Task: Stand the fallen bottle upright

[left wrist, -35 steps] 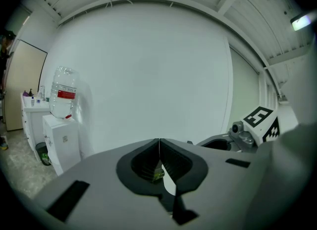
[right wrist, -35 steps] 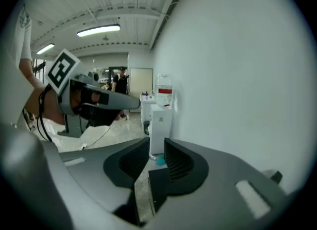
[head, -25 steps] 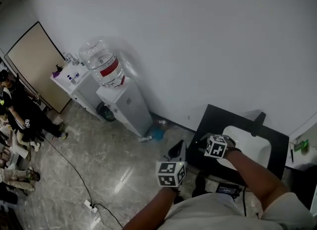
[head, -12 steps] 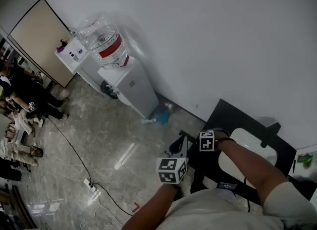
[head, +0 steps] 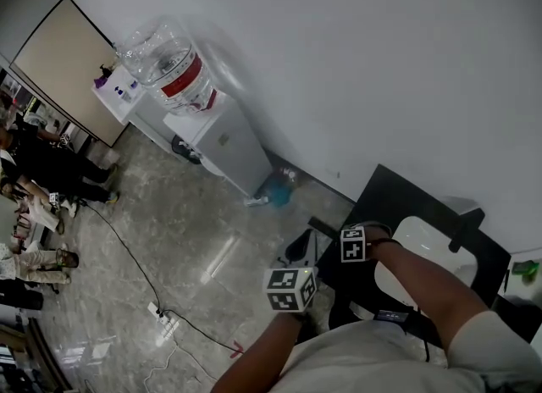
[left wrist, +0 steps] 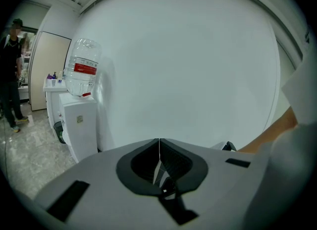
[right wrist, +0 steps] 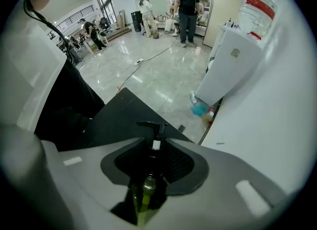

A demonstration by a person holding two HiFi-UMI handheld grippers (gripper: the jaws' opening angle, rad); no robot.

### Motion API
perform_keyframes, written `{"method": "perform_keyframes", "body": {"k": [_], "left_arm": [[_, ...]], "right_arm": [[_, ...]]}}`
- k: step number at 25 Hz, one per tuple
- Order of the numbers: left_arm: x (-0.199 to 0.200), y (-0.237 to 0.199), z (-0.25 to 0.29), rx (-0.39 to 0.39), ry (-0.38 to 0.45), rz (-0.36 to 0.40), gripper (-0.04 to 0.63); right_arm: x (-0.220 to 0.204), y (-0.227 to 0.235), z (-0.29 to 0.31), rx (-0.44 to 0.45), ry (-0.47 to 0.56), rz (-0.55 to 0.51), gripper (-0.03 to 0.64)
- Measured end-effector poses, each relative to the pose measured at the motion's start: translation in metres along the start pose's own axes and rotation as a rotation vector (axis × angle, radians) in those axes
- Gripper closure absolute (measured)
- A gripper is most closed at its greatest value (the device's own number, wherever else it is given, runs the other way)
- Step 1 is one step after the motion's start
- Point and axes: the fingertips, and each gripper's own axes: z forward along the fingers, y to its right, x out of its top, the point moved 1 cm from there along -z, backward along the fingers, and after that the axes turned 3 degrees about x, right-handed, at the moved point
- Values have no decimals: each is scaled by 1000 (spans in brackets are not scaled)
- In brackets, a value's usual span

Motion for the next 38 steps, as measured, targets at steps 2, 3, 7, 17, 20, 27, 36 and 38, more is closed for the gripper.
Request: {"method": "perform_keyframes", "body": {"k": [2, 3, 7, 17, 20, 27, 36, 38], "left_arm": [[1, 1, -1, -4, 1, 2, 586], [2, 2, -1, -8, 2, 5, 586], [4, 9, -6, -33, 10, 15, 586], [9, 43, -26, -110, 17, 65, 586], [9, 56, -31, -135, 14, 88, 586], [5, 69, -39, -163, 2, 120, 586], [9, 81, -51, -205, 16, 143, 586], [12, 84, -53, -218, 27, 151, 586]], "right_arm": [[1, 3, -11, -25, 46, 32, 497], [1, 5, -19, -43, 76, 53, 497], [-4, 14, -56, -144, 203, 156, 500], [-34, 6, -131, -375, 504, 486, 503], [-51, 1, -142, -449, 601, 618, 503], [-82, -16, -151, -565, 725, 782, 500], [-88, -38, -156, -575, 687, 796, 482], [-91, -43, -158, -586, 684, 807, 482]]}}
